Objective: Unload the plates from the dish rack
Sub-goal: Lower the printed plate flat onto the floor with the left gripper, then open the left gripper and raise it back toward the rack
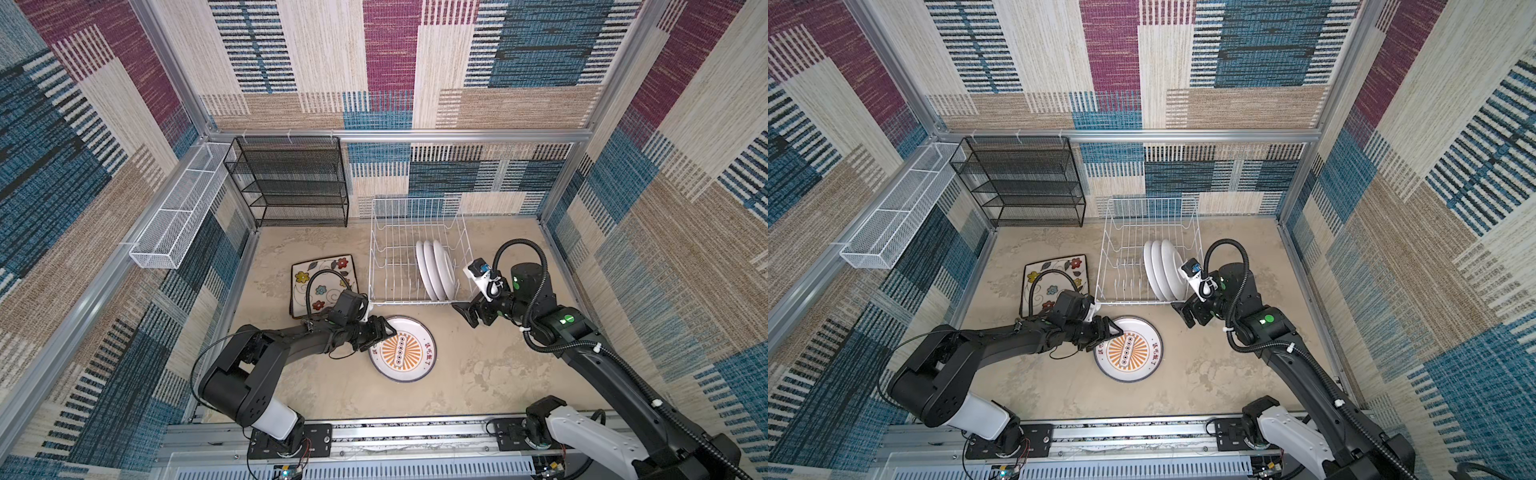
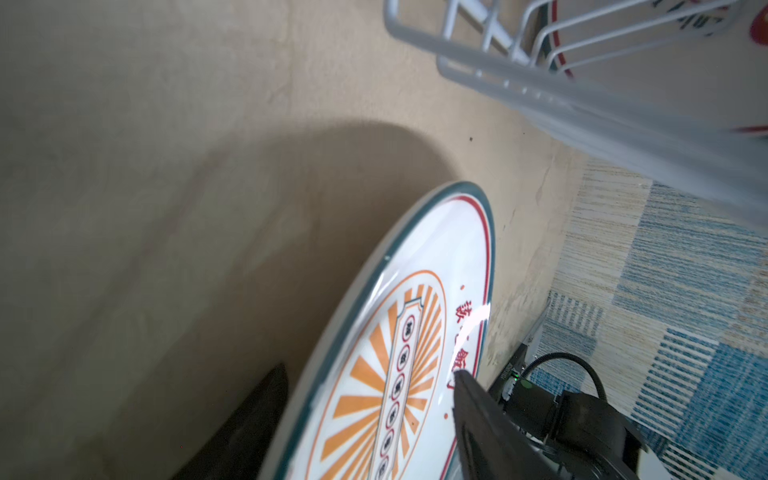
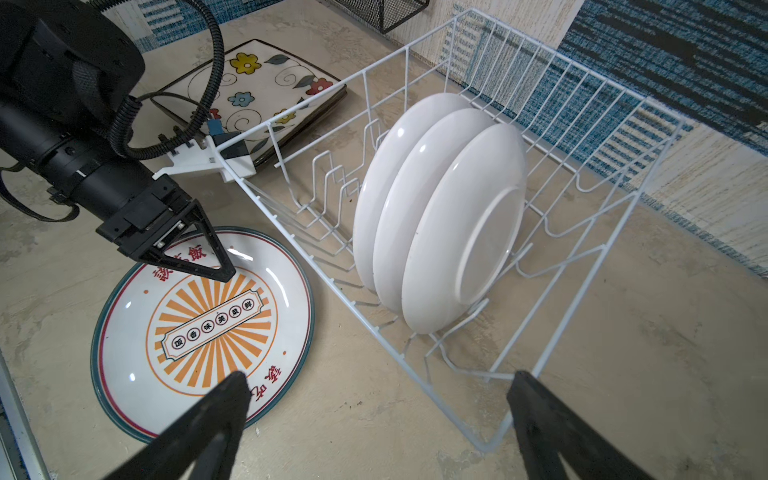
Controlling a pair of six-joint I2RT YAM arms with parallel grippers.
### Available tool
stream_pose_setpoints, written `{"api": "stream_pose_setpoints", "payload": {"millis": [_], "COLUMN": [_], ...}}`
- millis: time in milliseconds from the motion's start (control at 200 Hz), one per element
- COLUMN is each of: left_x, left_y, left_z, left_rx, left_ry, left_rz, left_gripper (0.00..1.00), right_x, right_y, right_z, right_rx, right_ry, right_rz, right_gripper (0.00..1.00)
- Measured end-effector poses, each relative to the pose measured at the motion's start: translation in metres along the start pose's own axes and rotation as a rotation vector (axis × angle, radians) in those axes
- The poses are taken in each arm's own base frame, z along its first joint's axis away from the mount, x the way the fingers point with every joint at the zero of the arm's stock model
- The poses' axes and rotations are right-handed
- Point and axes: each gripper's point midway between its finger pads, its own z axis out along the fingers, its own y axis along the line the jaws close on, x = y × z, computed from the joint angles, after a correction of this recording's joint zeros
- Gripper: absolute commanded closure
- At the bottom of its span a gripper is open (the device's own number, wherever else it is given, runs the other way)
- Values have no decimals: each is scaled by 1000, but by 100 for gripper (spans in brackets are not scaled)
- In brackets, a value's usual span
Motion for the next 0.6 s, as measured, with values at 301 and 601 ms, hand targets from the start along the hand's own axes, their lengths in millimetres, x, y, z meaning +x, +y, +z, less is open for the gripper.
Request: {"api": "stream_pose_setpoints", "payload": {"millis": [301,601], "left_x": [2,2], "left_y": [21,17], "left_z": [-22,-60], "left_rx": [-178,-240], "left_ry": [-23,-92], "left_rz": [-7,23], "left_gripper": [25,24], "right_x": [2,2], "right_y": [-1,-5], "right_z": [3,3], "right_rx": [-2,21], "right_ry": [11,14], "right_rz": [10,28], "right_gripper": [1,1]}}
